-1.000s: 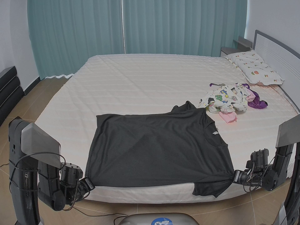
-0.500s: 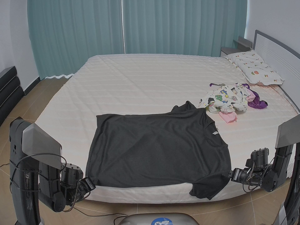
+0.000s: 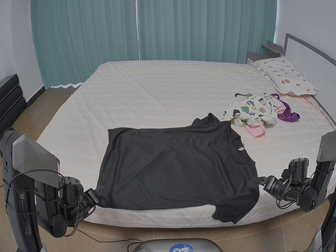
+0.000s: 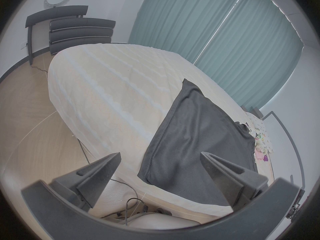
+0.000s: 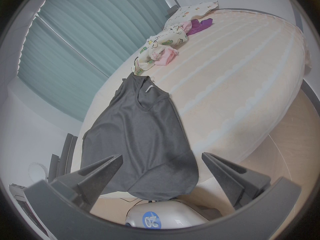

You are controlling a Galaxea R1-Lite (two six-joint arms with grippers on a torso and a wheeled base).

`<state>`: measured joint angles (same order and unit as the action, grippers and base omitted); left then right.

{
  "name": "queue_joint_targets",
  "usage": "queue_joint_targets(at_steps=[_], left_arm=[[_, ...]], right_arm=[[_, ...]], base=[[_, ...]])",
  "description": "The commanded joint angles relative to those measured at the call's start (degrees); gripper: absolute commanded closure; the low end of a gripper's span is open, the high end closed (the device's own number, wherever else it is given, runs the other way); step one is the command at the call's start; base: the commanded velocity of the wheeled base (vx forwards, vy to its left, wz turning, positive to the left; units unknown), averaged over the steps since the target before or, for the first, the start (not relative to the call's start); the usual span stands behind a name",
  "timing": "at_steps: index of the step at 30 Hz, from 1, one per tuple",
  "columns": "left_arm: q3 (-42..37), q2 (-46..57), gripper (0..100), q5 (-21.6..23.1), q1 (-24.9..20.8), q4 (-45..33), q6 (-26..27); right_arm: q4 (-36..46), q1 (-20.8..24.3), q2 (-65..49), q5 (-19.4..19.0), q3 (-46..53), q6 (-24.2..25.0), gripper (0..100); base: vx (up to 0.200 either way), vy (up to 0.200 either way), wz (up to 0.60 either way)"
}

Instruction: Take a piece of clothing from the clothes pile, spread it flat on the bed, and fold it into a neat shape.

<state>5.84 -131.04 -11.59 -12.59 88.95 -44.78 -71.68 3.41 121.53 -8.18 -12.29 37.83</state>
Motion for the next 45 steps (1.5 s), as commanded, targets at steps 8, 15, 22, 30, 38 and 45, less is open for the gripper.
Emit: queue_joint_targets(at_steps=[8,15,22,30,38,45], left_arm=[[-0.21,1.4,0,2.98,1.43,1.05,-0.05],[0.05,1.13,0,2.98,1.43,1.05,0.04],[0.05,-0.01,0,2.98,1.34,1.05,0.04],[0.4,-0.1,0,2.36,0.9,1.05,0.22],[0.31,-0.1,0,1.66,0.9,1.05,0.04],[-0.3,-0.01,0,1.93,0.9,1.05,-0.22]], right_arm=[[-0.04,1.24,-1.73,-0.43,0.33,2.51,0],[-0.04,1.77,-1.29,-0.43,0.42,2.51,0],[-0.04,1.77,-1.12,-0.35,0.51,2.51,0],[-0.04,2.39,-0.94,-0.35,0.6,2.43,0],[-0.04,2.83,-0.5,-0.26,0.6,2.51,0],[-0.13,2.83,-0.5,-0.17,1.3,2.07,0]], base=[[0.2,0.0,0.0],[0.114,0.0,0.0],[0.0,0.0,0.0],[0.0,0.0,0.0],[0.0,0.0,0.0],[0.0,0.086,0.0]])
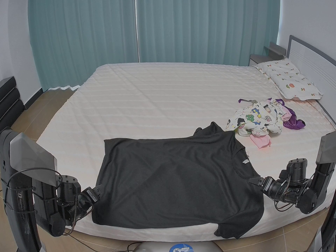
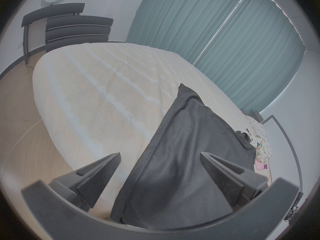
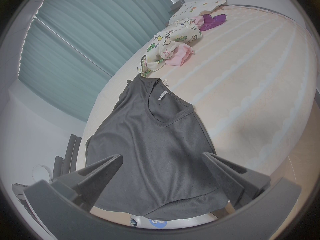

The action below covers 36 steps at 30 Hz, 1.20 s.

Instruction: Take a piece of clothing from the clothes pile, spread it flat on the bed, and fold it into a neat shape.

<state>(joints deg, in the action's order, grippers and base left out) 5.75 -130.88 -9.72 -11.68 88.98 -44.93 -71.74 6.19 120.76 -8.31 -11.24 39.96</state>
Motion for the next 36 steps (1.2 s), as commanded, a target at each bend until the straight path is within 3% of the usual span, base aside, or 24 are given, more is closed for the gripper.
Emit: queue_joint_targets(at_steps=[1,18,33,36], left_arm=[[-0.22,-0.17,0,0.05,-0.01,1.02,-0.07],[-0.66,-1.49,0,0.22,-1.94,1.02,-1.56],[-1.89,-0.78,0,0.14,-3.97,1.02,-4.64],[-1.97,-1.13,0,0.22,-3.97,1.02,-4.64]], right_arm=[[-0.07,0.05,0.27,-0.04,0.25,-0.06,0],[-0.07,0.05,0.35,-0.04,0.34,-0.15,0],[-0.07,-0.39,0.97,0.05,0.34,-0.15,0],[-0.07,-0.13,1.85,0.14,0.17,-0.32,0]], base=[[0.0,0.2,0.0],[0.0,0.024,0.0],[-0.2,0.0,0.0],[0.0,0.0,0.0]])
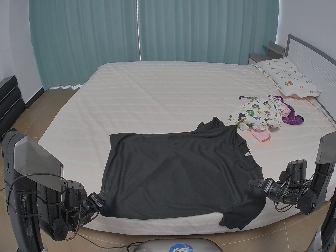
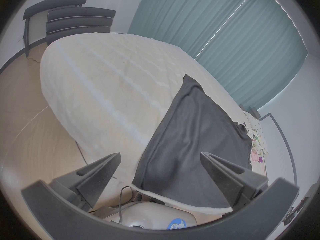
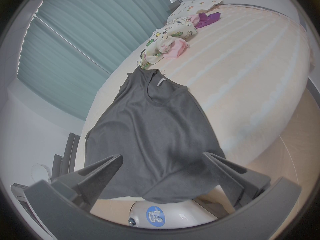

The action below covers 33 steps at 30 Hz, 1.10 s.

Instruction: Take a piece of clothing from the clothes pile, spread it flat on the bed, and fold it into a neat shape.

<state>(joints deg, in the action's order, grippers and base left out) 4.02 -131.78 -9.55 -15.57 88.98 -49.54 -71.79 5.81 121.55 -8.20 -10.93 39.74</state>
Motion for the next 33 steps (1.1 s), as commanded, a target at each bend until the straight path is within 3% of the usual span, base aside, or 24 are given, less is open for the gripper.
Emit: queue_joint_targets(at_steps=[1,8,18,29,33], left_arm=[[-0.24,-0.41,0,0.05,-0.08,1.02,-0.03],[-0.33,-0.67,0,0.14,-0.34,1.02,-0.12],[-1.03,-3.13,0,1.37,-4.56,1.02,-2.31],[5.21,-7.09,0,1.37,-4.3,1.02,-1.7],[6.79,-8.49,0,1.37,-4.12,1.02,1.03]], right_arm=[[-0.1,0.25,1.32,0.12,-0.14,-0.1,0],[-0.1,0.25,1.41,0.29,0.04,-0.28,0],[-0.1,0.34,1.49,0.29,-0.05,-0.28,0],[-0.1,1.22,1.49,0.29,-0.05,-0.19,0],[-0.1,1.3,1.49,0.29,-0.14,-0.19,0]], base=[[0.0,0.0,0.0],[0.0,0.0,0.0],[0.0,0.0,0.0],[0.0,0.0,0.0],[0.0,0.0,0.0]])
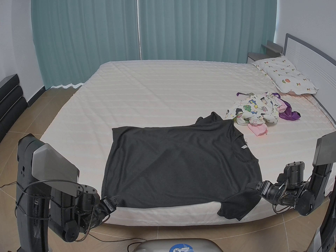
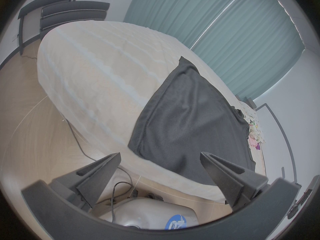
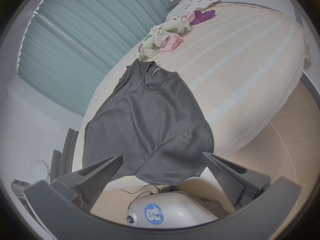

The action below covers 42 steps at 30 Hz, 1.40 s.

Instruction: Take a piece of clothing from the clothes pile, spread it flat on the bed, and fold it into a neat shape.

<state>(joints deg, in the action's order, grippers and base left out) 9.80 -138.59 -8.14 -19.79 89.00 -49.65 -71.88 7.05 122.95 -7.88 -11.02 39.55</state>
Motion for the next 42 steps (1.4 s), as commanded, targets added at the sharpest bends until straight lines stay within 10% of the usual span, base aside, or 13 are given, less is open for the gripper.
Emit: queue_joint_targets(at_steps=[1,19,20,42], left_arm=[[1.1,-2.21,0,-0.12,0.1,1.0,1.93],[4.17,-3.26,0,0.06,0.8,1.0,2.54],[4.44,-3.26,100,0.06,0.8,1.0,2.54],[1.98,7.29,100,-5.66,0.36,1.0,-3.87]], right_arm=[[-0.02,0.07,0.09,-0.04,-0.14,0.0,0],[-0.02,0.6,0.09,0.05,-0.41,0.0,0],[-0.02,0.69,0.09,0.05,-0.41,0.0,0],[0.6,-1.51,2.2,0.14,-0.67,-2.54,0]], base=[[0.0,0.0,0.0],[0.0,0.0,0.0],[0.0,0.0,0.0],[0.0,0.0,0.0]])
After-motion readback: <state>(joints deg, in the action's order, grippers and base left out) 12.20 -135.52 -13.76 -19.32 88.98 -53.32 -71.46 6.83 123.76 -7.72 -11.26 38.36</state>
